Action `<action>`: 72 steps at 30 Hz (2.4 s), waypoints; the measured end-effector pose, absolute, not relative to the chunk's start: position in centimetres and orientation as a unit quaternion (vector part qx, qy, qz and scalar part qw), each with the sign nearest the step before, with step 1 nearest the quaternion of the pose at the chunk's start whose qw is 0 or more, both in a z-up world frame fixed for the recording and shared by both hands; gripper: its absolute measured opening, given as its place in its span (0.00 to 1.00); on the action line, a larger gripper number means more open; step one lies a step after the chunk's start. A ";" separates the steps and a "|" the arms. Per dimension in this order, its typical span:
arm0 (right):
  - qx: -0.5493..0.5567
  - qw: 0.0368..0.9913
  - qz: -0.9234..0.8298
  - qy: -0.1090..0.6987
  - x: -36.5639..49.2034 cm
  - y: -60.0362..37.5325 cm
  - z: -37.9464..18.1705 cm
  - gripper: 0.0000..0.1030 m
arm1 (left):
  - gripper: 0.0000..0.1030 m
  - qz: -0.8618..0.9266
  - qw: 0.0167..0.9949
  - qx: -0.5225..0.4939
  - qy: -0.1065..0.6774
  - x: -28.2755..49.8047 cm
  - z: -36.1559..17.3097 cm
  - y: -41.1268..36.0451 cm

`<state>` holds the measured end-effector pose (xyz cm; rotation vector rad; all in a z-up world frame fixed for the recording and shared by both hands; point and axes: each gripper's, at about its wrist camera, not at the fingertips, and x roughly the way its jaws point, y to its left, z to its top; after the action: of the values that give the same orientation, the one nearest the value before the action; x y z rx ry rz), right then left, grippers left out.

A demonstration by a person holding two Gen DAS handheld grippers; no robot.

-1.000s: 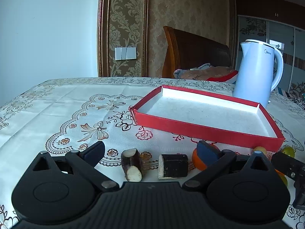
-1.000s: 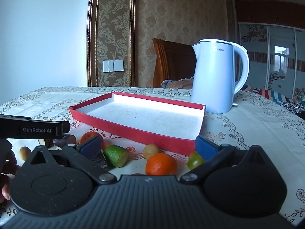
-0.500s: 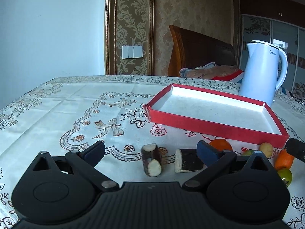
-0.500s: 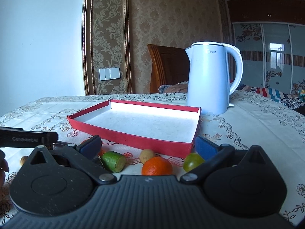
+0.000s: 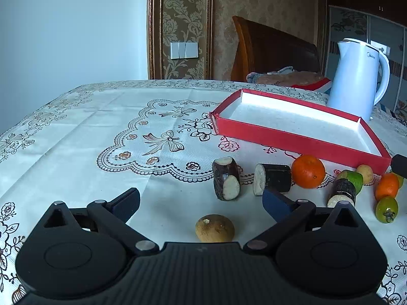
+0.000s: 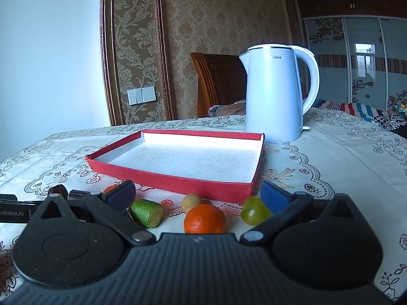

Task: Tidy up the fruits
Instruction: 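Move the left tool toward the brown potato on the table, then close the left gripper on the brown potato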

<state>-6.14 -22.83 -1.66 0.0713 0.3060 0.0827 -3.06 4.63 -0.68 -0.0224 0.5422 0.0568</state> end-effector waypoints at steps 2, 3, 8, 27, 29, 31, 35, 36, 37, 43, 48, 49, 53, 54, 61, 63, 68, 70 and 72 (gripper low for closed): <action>0.038 0.986 0.041 0.154 -6.0 -22.9 -1.6 1.00 | 1.00 0.028 0.962 -0.007 0.270 -3.0 -0.7 4.5; 0.038 0.986 0.040 0.157 -6.0 -22.9 -1.6 1.00 | 1.00 0.026 0.962 -0.006 0.272 -3.0 -0.8 4.4; 0.040 0.985 0.037 0.161 -5.9 -22.9 -1.7 1.00 | 1.00 0.030 0.959 -0.003 0.281 -2.8 -0.9 4.3; 0.044 0.984 0.033 0.172 -5.6 -23.0 -1.8 1.00 | 1.00 0.034 0.951 0.000 0.306 -3.2 -1.3 4.7; 0.045 0.983 0.033 0.175 -5.5 -23.1 -1.8 1.00 | 1.00 0.034 0.951 0.002 0.307 -3.3 -1.3 4.6; 0.047 0.982 0.031 0.178 -5.4 -23.2 -1.9 1.00 | 1.00 0.037 0.950 0.004 0.309 -3.2 -1.3 4.5; 0.050 0.982 0.029 0.180 -5.3 -23.3 -2.0 1.00 | 1.00 0.039 0.950 0.008 0.311 -3.1 -1.3 4.3; 0.050 0.982 0.028 0.181 -5.3 -23.3 -2.0 1.00 | 1.00 0.041 0.949 0.010 0.311 -3.1 -1.3 4.2; 0.050 0.982 0.028 0.181 -5.3 -23.3 -2.0 1.00 | 0.99 0.042 0.949 0.012 0.313 -3.0 -1.4 4.2; 0.051 0.982 0.027 0.182 -5.3 -23.4 -2.0 1.00 | 0.90 0.042 0.948 0.011 0.315 -2.7 -1.5 4.3; 0.052 0.981 0.026 0.183 -5.2 -23.4 -2.0 1.00 | 0.83 0.033 0.948 0.016 0.315 -2.8 -1.5 4.1; 0.053 0.981 0.026 0.184 -5.2 -23.4 -2.0 1.00 | 0.81 0.031 0.948 0.016 0.316 -2.8 -1.6 4.1; 0.053 0.981 0.025 0.184 -5.2 -23.4 -2.0 1.00 | 0.67 0.030 0.949 0.015 0.314 -3.1 -1.6 4.1; 0.053 0.981 0.025 0.184 -5.2 -23.4 -2.0 1.00 | 0.60 0.031 0.949 0.015 0.314 -3.2 -1.5 4.1; 0.059 0.980 0.020 0.190 -5.0 -23.6 -2.1 1.00 | 0.32 0.025 0.951 0.009 0.307 -4.1 -1.5 4.3; 0.061 0.979 0.020 0.192 -4.9 -23.6 -2.1 1.00 | 0.29 0.022 0.952 0.008 0.305 -4.3 -1.5 4.3; 0.068 0.980 0.017 0.188 -5.0 -23.9 -2.1 1.00 | 0.29 0.023 0.952 0.010 0.306 -4.2 -1.5 4.2; 0.079 0.980 0.016 0.181 -5.3 -24.5 -2.0 1.00 | 0.29 0.025 0.952 0.017 0.305 -4.2 -1.4 4.0; 0.090 0.980 0.011 0.177 -5.7 -25.3 -1.9 1.00 | 0.29 0.027 0.951 0.025 0.306 -4.2 -1.3 3.7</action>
<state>-5.72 -25.30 -1.92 0.1811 0.3559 0.0227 -4.15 3.69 -1.33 0.0511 0.6222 0.0553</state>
